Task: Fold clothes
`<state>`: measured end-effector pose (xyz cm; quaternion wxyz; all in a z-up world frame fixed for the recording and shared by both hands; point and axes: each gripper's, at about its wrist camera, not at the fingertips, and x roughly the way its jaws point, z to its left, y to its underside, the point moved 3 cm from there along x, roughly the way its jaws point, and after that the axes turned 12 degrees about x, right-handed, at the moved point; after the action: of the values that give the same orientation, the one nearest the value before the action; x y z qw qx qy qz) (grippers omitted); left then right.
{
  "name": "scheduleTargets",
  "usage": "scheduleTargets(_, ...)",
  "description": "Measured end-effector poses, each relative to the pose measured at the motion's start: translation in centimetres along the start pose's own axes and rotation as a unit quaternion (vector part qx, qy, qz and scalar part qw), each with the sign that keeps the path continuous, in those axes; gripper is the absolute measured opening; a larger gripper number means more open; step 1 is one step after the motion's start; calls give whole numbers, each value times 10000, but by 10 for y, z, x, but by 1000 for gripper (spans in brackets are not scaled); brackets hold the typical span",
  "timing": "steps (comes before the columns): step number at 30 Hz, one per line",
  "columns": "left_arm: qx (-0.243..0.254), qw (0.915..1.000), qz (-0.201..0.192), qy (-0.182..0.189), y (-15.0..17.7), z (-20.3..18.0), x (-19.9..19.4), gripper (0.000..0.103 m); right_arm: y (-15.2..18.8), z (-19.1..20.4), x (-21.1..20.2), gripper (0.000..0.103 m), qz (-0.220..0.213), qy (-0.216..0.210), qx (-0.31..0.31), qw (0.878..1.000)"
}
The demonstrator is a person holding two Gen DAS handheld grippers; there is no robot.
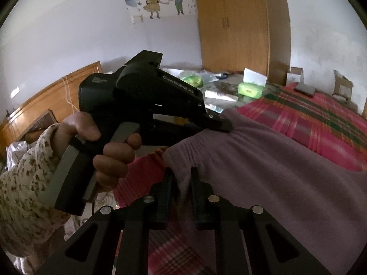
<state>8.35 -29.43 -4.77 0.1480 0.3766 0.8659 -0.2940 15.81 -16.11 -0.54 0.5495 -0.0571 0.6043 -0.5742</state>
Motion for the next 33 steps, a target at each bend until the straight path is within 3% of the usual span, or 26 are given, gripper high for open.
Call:
scheduleTargets(7,236,9996,-59,-141,-1,-20,-4,10,2,1,-6,14,-93,24,22,10000)
scheduleTargets(19,694,9968,-187,-341,-4,-61,-10,10,-3,-5,-47,14,-649,-59,145,9978)
scheduleTargets(33,1414,9898,-177,-84,1,-145,9,10,-3,-26,-123,14,-1369,129,415,9896)
